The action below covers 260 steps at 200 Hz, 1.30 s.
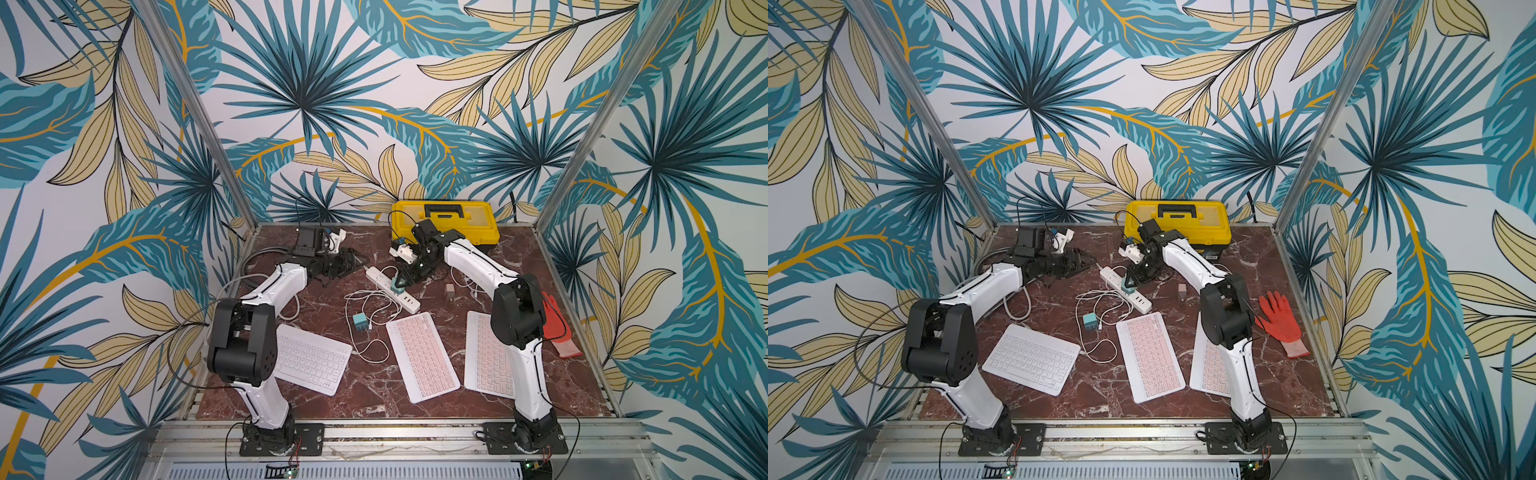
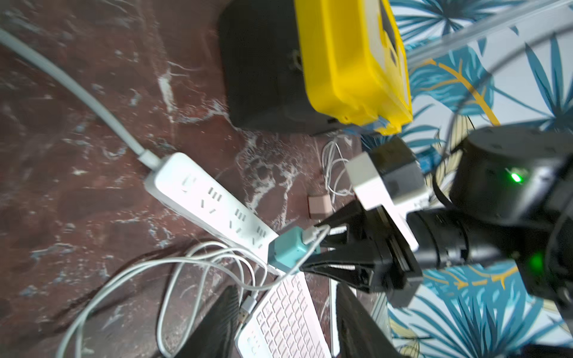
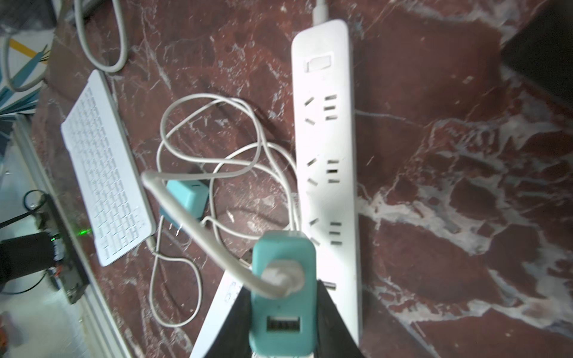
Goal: Unplug the wireless keyboard
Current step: Remove the power cord from the plug.
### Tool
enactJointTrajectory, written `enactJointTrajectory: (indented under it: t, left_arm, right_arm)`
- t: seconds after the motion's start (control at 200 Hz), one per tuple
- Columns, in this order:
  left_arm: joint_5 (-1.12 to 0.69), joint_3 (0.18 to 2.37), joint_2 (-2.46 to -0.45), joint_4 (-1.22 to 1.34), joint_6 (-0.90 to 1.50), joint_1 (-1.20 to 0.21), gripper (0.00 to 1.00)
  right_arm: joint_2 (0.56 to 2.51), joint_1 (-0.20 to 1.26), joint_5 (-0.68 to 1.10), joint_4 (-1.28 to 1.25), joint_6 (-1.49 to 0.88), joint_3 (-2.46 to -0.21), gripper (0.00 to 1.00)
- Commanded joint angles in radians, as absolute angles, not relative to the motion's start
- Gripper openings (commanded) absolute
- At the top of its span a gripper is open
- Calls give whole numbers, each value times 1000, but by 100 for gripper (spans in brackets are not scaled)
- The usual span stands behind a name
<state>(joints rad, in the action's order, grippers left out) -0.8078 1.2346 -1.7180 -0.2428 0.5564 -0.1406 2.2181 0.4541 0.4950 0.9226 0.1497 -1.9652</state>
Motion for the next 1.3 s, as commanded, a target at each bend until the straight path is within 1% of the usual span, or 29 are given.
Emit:
enactJointTrajectory:
  t: [0.0,0.14,0.235,0.32,0.37,0.541,0.616,0.646,0.711,0.981,1.297]
  left_arm:
    - [-942,1168,-1667,-253,456,-155,53]
    - [-1007,1104,-1621,-250,408,-171,53]
    - [-1090,1096,-1615,-249,365,-172,53]
    - [-1162,1108,-1622,-250,321,-171,54]
    - [-1191,1114,-1626,-250,296,-176,54]
    - [-1222,1109,-1656,-250,223,-194,54]
    - [-1242,1107,-1665,-251,186,-202,56]
    - [-1253,1111,-1669,-251,172,-207,61]
    - [-1280,1122,-1674,-252,143,-215,62]
    - [-1295,1130,-1668,-252,39,-219,59]
    - [-1348,1197,-1699,-252,51,-261,53]
  right_arm:
    - [2159,454,650,995,133,-1947,22]
    - [2119,449,760,929,97,-1912,22]
    - [2108,436,842,909,104,-1912,22]
    - [2106,429,904,938,159,-1927,23]
    - [2113,429,927,998,215,-1955,23]
    - [2129,428,979,1082,299,-2001,23]
    - [2131,426,1015,1095,317,-2009,23]
    - [2134,426,1033,1101,325,-2012,23]
    - [2137,426,1069,1127,352,-2025,24]
    - [2164,426,1121,1235,448,-2066,24]
    - [2188,430,1154,1239,454,-2069,23]
